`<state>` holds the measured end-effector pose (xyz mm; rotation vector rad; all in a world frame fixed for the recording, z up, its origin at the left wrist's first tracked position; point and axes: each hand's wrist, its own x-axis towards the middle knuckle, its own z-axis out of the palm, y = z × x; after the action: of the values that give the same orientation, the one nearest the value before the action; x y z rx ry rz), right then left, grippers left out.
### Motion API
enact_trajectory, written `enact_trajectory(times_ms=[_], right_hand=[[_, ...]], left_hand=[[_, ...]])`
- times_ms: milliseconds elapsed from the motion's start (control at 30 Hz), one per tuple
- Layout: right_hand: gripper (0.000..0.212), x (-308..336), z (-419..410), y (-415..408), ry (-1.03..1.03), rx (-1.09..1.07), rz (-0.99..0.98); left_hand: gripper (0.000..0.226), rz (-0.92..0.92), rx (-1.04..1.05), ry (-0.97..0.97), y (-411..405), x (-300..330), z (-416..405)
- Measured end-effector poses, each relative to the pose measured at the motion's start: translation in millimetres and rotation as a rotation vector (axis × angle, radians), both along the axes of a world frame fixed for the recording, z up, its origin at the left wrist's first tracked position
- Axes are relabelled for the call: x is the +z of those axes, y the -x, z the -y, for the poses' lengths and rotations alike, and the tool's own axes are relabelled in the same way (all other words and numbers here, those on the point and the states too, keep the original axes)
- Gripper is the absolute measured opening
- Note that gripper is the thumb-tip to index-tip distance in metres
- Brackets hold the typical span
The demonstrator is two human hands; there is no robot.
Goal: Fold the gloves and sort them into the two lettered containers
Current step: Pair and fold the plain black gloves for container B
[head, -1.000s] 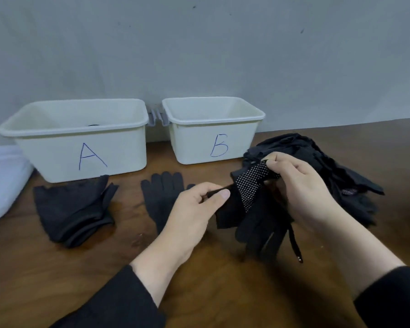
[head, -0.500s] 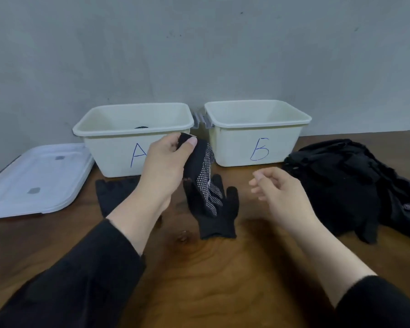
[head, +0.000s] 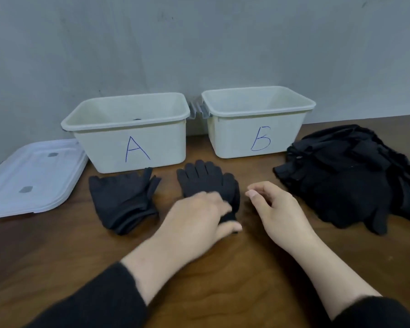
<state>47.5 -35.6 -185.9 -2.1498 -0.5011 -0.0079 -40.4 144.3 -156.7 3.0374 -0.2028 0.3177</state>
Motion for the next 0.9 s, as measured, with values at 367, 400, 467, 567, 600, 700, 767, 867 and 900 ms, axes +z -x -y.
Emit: enact_trajectory(times_ms=[367, 400, 467, 567, 600, 700, 767, 867, 900], right_hand=[[0.044, 1.1, -12.8, 14.2, 0.248, 0.105, 0.08], [0.045, 0.8, -14.4, 15.3, 0.251, 0.12, 0.098], [0.045, -0.1, -18.5, 17.5, 0.269, 0.155, 0.13], [0.047, -2.3, -25.5, 19.9, 0.322, 0.2, 0.178], [0.047, -3.1, -27.6, 19.4, 0.332, 0.206, 0.189], [0.045, -4.0, -33.5, 17.0, 0.34, 0.212, 0.199], [0.044, -4.6, -37.5, 15.8, 0.335, 0.214, 0.195], [0.044, -5.3, -41.3, 16.6, 0.31, 0.213, 0.181], [0.044, -5.1, -41.2, 17.5, 0.294, 0.201, 0.182]], left_hand=[[0.04, 0.018, 0.079, 0.164, 3.9, -27.3, -31.5], [0.042, 0.023, 0.084, 0.169, 2.7, -26.9, -32.1], [0.044, 0.027, 0.088, 0.161, 1.1, -24.1, -33.6], [0.045, 0.012, 0.091, 0.094, 2.9, -20.5, -36.3], [0.045, 0.009, 0.096, 0.077, 3.4, -19.2, -36.8], [0.046, -0.005, 0.103, 0.059, 4.2, -15.1, -37.7], [0.051, -0.023, 0.094, 0.057, 5.5, -13.4, -39.1], [0.051, -0.044, 0.064, 0.085, 9.0, -13.7, -41.5], [0.048, -0.05, 0.053, 0.097, 9.4, -13.8, -41.9]])
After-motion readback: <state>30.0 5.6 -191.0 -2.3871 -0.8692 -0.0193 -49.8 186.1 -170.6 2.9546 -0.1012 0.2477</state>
